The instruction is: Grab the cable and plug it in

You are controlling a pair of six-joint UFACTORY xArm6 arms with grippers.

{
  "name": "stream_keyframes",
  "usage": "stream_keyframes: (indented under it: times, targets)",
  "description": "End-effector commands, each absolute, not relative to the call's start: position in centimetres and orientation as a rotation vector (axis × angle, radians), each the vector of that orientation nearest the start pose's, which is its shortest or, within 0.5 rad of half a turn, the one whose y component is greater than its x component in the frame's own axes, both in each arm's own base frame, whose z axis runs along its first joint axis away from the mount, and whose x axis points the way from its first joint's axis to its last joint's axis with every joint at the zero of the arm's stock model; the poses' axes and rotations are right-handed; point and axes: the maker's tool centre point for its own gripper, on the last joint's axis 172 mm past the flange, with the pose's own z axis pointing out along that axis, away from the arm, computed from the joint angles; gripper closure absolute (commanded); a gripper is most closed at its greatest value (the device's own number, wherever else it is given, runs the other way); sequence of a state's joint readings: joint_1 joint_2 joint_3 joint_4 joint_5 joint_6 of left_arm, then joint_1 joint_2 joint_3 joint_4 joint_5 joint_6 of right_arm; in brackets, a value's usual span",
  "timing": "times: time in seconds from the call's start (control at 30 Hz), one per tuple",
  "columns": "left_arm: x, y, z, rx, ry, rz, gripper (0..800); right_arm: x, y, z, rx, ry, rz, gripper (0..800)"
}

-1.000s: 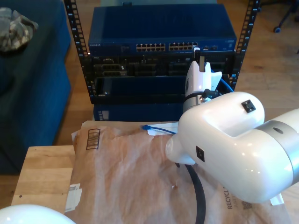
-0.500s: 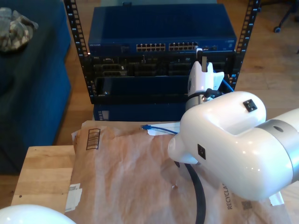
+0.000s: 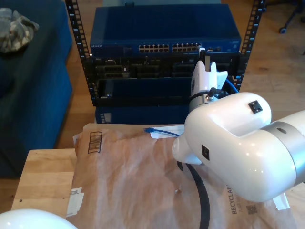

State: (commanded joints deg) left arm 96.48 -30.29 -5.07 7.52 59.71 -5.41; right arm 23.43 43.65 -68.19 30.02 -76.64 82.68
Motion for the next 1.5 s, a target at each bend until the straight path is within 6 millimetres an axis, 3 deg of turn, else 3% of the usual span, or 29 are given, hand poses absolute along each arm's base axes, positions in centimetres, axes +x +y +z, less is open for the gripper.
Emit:
stream_keyframes:
  times: [1.5]
  targets:
    - [-3.92, 12.01, 2.97, 1.9, 2.136, -0.533, 0, 66.35, 14.17, 27.41, -0.999, 1.18, -1.285, 800]
